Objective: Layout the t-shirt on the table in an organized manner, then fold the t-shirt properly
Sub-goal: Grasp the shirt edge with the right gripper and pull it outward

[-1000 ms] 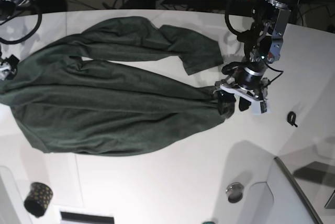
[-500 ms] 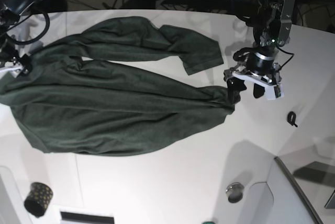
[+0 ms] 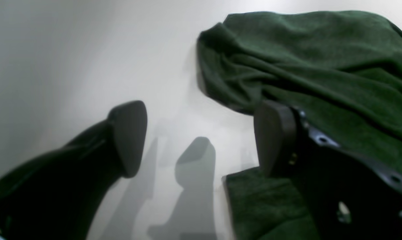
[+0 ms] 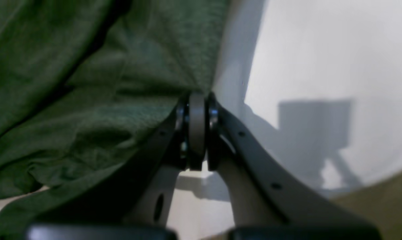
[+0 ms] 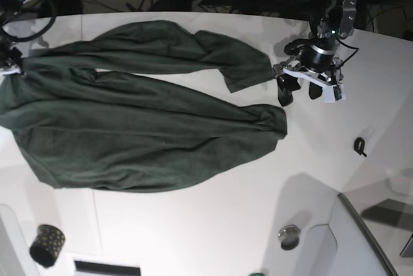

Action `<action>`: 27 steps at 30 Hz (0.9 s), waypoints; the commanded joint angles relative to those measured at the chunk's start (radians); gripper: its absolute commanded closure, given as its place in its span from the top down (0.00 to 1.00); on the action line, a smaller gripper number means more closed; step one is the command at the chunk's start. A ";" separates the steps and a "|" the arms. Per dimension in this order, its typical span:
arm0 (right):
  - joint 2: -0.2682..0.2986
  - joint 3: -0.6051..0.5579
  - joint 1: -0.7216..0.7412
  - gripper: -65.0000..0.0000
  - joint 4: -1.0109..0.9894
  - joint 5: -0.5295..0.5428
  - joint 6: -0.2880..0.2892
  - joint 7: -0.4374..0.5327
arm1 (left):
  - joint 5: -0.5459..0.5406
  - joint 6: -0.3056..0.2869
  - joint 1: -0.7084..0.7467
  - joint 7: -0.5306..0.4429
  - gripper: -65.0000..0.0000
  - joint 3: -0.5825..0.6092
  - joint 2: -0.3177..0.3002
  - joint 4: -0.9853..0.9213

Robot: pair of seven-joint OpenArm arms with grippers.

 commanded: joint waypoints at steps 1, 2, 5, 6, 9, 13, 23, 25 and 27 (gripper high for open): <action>0.004 0.001 -0.002 0.01 0.048 0.019 0.014 0.016 | -0.002 -0.007 -0.006 -0.023 0.74 -0.002 0.000 0.015; -0.001 0.001 -0.014 0.01 0.078 0.019 0.014 0.016 | -0.001 -0.007 -0.009 -0.023 0.74 -0.002 0.009 0.015; -0.016 0.000 -0.037 0.01 0.138 0.019 0.014 0.016 | -0.004 -0.007 -0.015 -0.023 0.74 -0.004 0.029 0.001; -0.018 -0.002 -0.038 0.01 0.143 0.019 0.014 0.015 | -0.004 -0.007 -0.026 -0.023 0.74 -0.004 0.040 -0.010; -0.018 -0.002 -0.032 0.01 0.143 0.017 0.014 -0.022 | -0.004 -0.007 -0.063 -0.023 0.74 0.023 0.068 -0.076; -0.016 -0.002 -0.028 0.01 0.144 0.017 0.014 -0.050 | -0.008 -0.007 -0.094 -0.023 0.74 0.105 0.071 -0.147; -0.016 -0.002 -0.028 0.01 0.146 0.017 0.014 -0.054 | -0.214 -0.007 -0.149 -0.023 0.74 0.119 0.088 -0.260; -0.016 -0.002 -0.028 0.01 0.146 0.017 0.014 -0.054 | -0.225 -0.007 -0.167 -0.023 0.73 0.130 0.088 -0.292; -0.015 -0.002 -0.028 0.01 0.146 0.017 0.014 -0.054 | -0.225 -0.007 -0.178 -0.023 0.71 0.130 0.091 -0.314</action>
